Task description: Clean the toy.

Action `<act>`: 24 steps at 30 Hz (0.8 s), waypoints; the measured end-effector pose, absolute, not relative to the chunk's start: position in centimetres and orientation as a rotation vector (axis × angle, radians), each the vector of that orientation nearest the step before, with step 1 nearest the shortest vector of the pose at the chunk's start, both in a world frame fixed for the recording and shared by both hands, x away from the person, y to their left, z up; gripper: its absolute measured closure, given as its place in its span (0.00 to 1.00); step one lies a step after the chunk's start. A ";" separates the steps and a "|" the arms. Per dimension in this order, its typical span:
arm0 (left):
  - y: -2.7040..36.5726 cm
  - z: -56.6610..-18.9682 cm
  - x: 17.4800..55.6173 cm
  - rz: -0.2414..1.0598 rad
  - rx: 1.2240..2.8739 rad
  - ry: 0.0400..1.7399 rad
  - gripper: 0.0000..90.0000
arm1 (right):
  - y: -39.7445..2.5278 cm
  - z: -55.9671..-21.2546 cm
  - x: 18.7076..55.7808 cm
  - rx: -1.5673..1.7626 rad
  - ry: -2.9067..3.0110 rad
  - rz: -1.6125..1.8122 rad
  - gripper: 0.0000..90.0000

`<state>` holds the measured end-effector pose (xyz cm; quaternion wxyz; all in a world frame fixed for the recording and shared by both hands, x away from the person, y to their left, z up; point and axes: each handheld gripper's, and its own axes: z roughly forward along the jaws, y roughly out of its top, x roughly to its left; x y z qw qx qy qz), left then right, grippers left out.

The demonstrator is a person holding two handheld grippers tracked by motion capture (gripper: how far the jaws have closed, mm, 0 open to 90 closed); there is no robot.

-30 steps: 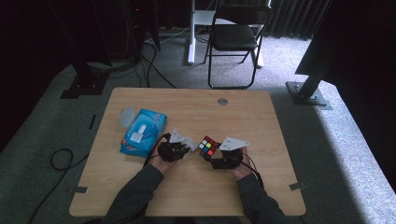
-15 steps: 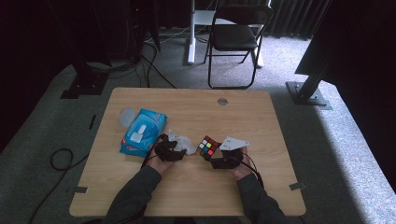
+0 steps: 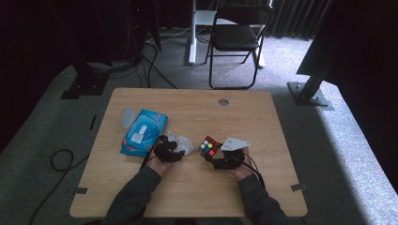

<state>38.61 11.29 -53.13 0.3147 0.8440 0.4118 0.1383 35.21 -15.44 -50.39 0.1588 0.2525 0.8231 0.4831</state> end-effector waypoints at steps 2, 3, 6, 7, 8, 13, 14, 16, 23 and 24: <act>11.3 -53.1 38.5 0.359 2.218 1.082 0.68 | -15.4 -50.4 35.2 0.727 2.351 1.378 0.38; 11.3 -53.2 38.5 0.357 2.216 1.078 0.72 | -15.4 -50.4 35.2 0.732 2.350 1.375 0.38; 11.2 -53.2 38.4 0.354 2.220 1.052 0.80 | -15.4 -50.4 35.3 0.733 2.350 1.368 0.38; 11.2 -53.2 38.3 0.353 2.220 1.047 0.83 | -15.4 -50.5 35.3 0.734 2.352 1.367 0.38; 11.2 -53.3 38.3 0.353 2.220 1.042 0.84 | -15.4 -50.5 35.3 0.735 2.353 1.367 0.38; 11.1 -53.4 38.1 0.360 2.208 1.026 0.90 | -15.4 -50.5 35.3 0.737 2.353 1.364 0.38; 11.1 -53.4 38.1 0.362 2.207 1.023 0.90 | -15.4 -50.5 35.3 0.738 2.351 1.363 0.38; 11.0 -53.4 38.0 0.358 2.196 1.020 0.91 | -15.4 -50.5 35.4 0.740 2.351 1.362 0.38; 10.2 -52.7 37.3 0.331 2.150 0.954 0.92 | -15.4 -50.5 35.4 0.741 2.352 1.364 0.38; 10.1 -52.6 37.2 0.328 2.144 0.943 0.92 | -15.3 -50.5 35.3 0.741 2.352 1.364 0.38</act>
